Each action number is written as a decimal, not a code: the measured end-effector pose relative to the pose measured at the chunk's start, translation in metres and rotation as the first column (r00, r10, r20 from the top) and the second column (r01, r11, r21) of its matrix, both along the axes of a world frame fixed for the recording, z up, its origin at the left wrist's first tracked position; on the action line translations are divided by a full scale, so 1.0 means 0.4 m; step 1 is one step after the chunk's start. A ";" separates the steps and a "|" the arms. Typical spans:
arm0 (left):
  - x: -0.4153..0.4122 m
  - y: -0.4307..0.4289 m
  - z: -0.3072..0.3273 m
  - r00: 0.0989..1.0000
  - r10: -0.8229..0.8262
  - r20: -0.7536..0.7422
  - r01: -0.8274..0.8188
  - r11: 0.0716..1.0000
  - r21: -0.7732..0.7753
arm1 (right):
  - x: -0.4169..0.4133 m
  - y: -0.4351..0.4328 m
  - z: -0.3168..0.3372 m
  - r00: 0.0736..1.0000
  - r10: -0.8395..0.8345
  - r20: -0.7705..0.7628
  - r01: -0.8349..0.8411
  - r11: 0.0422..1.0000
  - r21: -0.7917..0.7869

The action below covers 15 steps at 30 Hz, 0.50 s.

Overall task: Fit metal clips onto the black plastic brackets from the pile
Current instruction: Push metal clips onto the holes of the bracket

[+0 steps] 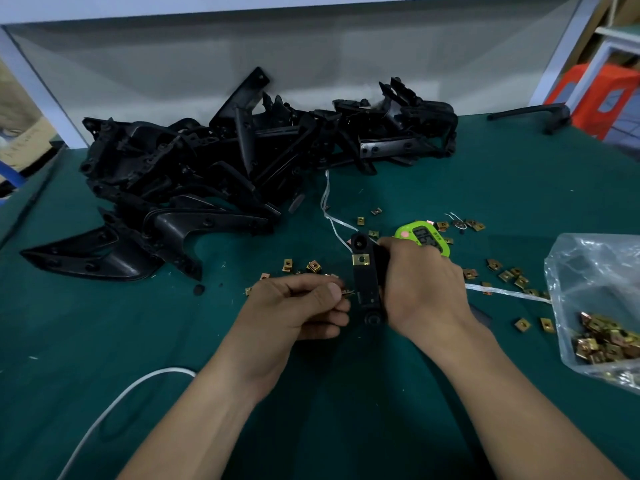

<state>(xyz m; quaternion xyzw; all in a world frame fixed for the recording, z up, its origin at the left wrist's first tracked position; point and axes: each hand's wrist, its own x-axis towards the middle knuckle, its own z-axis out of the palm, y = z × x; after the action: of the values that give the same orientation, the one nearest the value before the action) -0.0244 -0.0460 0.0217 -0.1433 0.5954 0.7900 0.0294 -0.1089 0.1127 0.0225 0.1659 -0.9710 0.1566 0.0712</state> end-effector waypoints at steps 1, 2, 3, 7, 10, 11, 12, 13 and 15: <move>0.000 0.004 0.002 1.000 -0.001 0.002 0.001 1.000 -0.005 | 0.000 0.000 0.000 1.000 0.000 -0.002 0.000 1.000 -0.002; 0.001 0.007 0.004 1.000 0.000 0.002 0.000 1.000 -0.014 | 0.000 0.000 0.000 1.000 -0.002 -0.004 0.002 1.000 -0.004; 0.001 0.011 0.004 1.000 0.004 0.000 -0.004 1.000 -0.021 | 0.000 0.000 0.000 1.000 -0.006 -0.004 0.006 1.000 -0.005; 0.004 0.030 0.003 0.999 0.046 -0.011 -0.046 0.999 -0.018 | 0.002 0.000 0.000 1.000 -0.017 -0.016 0.017 1.000 -0.010; 0.004 0.043 0.002 0.996 0.093 -0.015 -0.093 0.996 -0.011 | 0.001 -0.001 0.001 1.000 -0.018 -0.024 0.018 1.000 -0.018; 0.004 0.046 0.001 0.994 0.104 -0.015 -0.105 0.994 -0.011 | 0.000 0.000 0.001 1.000 -0.019 -0.025 0.018 1.000 -0.024; 0.004 0.049 0.000 0.993 0.115 -0.015 -0.115 0.993 -0.010 | 0.000 0.000 0.001 0.999 -0.020 -0.026 0.019 0.999 -0.027; 0.004 0.053 0.000 0.992 0.126 -0.014 -0.126 0.992 -0.011 | -0.001 0.000 0.000 0.999 -0.022 -0.028 0.021 0.999 -0.026; 0.003 0.059 -0.002 0.989 0.148 -0.013 -0.149 0.989 -0.019 | -0.001 0.000 -0.003 0.999 -0.030 -0.032 0.030 0.999 -0.019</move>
<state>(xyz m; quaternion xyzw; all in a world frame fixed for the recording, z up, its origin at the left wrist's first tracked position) -0.0234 -0.0223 0.0211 -0.1830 0.5911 0.7848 -0.0344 -0.1094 0.1125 0.0213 0.1532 -0.9706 0.1616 0.0908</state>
